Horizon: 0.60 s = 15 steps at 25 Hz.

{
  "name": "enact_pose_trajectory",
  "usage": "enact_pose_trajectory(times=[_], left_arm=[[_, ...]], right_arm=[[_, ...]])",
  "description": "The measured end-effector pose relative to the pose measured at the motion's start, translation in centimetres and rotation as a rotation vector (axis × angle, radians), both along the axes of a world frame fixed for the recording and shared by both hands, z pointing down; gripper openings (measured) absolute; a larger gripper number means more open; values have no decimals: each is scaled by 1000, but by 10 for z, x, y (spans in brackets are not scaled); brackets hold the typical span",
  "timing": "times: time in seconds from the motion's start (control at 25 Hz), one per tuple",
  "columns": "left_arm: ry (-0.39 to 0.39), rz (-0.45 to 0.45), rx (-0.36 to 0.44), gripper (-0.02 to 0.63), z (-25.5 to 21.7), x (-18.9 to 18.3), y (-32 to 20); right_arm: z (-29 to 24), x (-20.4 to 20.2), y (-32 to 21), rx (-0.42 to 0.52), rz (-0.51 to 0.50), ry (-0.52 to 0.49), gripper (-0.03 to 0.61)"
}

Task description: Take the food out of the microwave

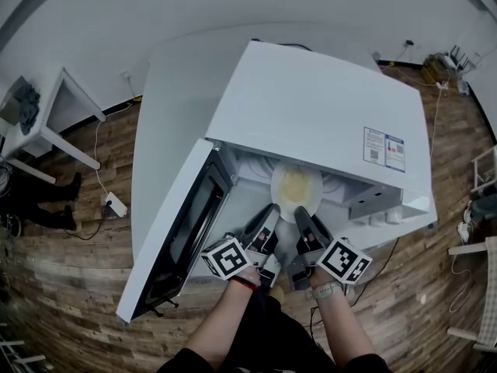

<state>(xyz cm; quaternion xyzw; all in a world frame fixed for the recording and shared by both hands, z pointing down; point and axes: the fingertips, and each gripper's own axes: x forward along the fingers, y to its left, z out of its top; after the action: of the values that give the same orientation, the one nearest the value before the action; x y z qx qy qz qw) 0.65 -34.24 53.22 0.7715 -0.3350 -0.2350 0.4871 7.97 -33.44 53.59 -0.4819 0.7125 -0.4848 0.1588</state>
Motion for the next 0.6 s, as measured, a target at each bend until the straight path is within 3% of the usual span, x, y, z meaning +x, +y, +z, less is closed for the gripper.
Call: enact_pose_trajectory(times=[0.24, 0.44, 0.6], left_arm=[[-236, 43, 110, 52, -3, 1, 4], [-497, 90, 226, 88, -3, 2, 8], [-561, 86, 259, 95, -3, -2, 12]], right_arm=[[9, -3, -2, -62, 41, -106, 93], [12, -1, -2, -86, 79, -187, 71], [13, -3, -2, -89, 96, -249, 63]])
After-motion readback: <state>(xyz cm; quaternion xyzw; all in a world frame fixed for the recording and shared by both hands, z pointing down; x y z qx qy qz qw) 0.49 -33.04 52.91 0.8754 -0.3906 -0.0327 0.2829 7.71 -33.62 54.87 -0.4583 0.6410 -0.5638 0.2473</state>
